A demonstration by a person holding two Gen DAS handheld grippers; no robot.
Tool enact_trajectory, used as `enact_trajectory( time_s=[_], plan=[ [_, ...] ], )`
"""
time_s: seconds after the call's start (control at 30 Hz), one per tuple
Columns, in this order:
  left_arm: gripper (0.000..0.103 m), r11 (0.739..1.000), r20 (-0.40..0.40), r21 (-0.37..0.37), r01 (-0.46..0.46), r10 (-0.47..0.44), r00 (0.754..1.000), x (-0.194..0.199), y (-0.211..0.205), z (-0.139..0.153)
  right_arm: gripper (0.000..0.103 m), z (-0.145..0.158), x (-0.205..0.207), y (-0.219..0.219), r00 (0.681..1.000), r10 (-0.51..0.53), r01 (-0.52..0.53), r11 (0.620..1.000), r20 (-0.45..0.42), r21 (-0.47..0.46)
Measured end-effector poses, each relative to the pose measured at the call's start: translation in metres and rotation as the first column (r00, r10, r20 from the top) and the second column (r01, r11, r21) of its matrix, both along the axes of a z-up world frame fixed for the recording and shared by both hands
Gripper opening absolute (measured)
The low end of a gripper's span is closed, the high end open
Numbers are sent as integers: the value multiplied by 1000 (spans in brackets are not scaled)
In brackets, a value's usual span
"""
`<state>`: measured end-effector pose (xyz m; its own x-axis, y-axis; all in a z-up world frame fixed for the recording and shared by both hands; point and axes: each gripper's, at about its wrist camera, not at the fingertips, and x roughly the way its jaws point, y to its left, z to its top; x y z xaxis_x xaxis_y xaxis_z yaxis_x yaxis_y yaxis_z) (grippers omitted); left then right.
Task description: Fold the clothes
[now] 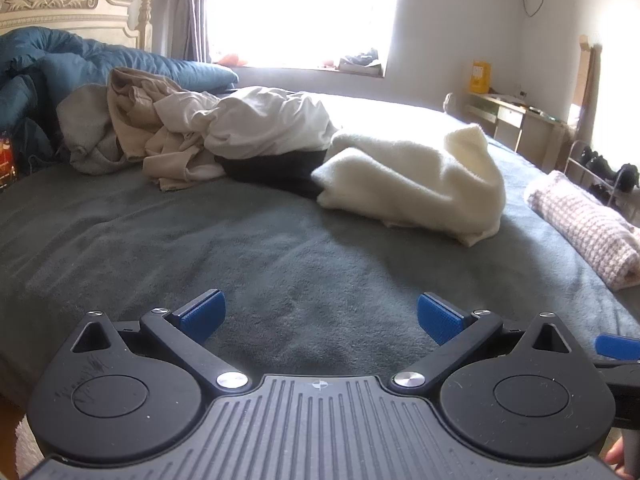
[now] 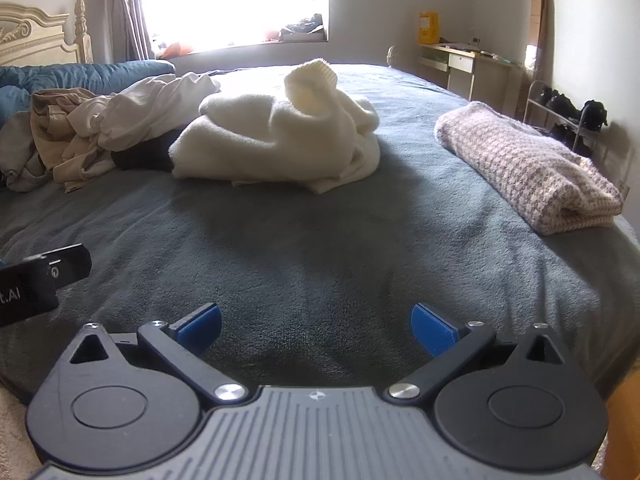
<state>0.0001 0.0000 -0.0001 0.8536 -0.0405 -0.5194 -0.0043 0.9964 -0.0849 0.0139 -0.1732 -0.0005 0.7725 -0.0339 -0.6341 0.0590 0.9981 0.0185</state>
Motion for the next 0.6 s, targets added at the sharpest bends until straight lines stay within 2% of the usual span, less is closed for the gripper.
enact_trajectory(
  time_s=[0.13,0.6],
  plan=[
    [103,1000,4,-6,-5,5,1000,2,0,-3,103,3,-2,5,1000,-4,5,1000,21,-28],
    [103,1000,-1,-13,-7,7,1000,6,7,-11,103,6,5,5,1000,-6,6,1000,13,-21]
  ],
)
